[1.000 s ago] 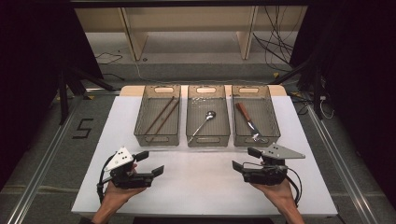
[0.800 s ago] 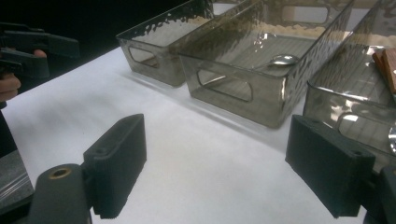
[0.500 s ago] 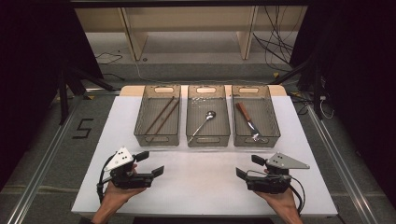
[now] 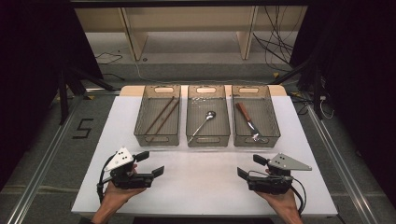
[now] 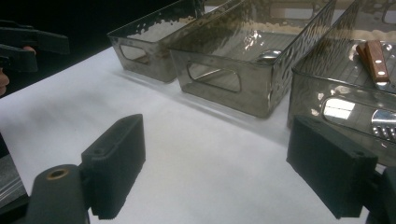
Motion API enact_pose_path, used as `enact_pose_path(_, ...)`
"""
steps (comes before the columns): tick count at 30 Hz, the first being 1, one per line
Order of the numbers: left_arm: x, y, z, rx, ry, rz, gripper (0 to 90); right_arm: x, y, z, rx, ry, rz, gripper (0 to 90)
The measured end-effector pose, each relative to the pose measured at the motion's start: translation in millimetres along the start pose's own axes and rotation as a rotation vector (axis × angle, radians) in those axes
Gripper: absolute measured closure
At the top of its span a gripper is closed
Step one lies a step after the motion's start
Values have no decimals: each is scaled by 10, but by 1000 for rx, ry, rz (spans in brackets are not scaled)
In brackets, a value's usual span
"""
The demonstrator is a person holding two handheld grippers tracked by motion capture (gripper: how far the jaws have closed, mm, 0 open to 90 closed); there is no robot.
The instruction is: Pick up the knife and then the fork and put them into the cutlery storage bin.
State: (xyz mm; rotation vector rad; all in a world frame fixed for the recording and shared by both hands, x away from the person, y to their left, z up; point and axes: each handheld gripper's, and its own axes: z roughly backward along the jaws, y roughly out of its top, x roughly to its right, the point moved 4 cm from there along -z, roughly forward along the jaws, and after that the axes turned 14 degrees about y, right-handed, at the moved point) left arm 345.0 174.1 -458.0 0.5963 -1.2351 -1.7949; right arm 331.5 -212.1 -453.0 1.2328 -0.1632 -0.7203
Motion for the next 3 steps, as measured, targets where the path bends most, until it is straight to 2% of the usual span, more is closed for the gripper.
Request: enact_pose_path(3, -1, 0, 0, 0, 0, 1, 157, 1, 1, 0, 0, -2, 2, 198)
